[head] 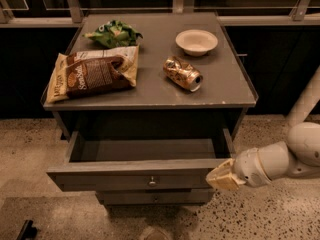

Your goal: Close top drawer

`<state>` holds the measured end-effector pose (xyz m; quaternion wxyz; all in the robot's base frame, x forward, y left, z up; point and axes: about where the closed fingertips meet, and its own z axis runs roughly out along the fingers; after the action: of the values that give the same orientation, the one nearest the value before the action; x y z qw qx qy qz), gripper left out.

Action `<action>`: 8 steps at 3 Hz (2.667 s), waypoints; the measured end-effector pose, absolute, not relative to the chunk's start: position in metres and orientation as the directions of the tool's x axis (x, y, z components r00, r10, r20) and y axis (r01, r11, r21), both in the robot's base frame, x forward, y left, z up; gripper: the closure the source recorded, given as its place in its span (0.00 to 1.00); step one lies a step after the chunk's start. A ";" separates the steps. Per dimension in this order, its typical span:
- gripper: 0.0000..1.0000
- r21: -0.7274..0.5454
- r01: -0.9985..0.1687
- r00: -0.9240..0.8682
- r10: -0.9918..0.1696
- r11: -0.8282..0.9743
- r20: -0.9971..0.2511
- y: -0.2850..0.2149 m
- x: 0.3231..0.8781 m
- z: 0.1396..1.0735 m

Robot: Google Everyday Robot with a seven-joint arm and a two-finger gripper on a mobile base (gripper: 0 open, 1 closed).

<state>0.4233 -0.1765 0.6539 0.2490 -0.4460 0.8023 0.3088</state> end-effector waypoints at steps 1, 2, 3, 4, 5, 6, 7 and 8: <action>1.00 0.250 -0.887 -0.445 -0.570 0.389 -0.691 -0.165 0.439 0.651; 1.00 0.166 -0.901 -0.384 -0.563 0.400 -0.732 -0.155 0.468 0.654; 1.00 0.165 -0.901 -0.384 -0.563 0.400 -0.732 -0.155 0.468 0.654; 1.00 0.148 -0.903 -0.373 -0.568 0.403 -0.734 -0.152 0.472 0.650; 1.00 0.054 -0.925 -0.291 -0.610 0.376 -0.737 -0.137 0.494 0.649; 1.00 0.054 -0.925 -0.291 -0.610 0.376 -0.737 -0.137 0.494 0.649; 1.00 -0.033 -0.923 -0.234 -0.628 0.383 -0.743 -0.127 0.520 0.654; 1.00 -0.033 -0.923 -0.234 -0.628 0.383 -0.743 -0.127 0.519 0.654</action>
Offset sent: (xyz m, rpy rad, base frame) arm 0.0947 0.0360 0.0056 0.0030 -0.2850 -0.0062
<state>0.5187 -0.1271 0.6535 0.3464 -0.5130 0.7558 0.2134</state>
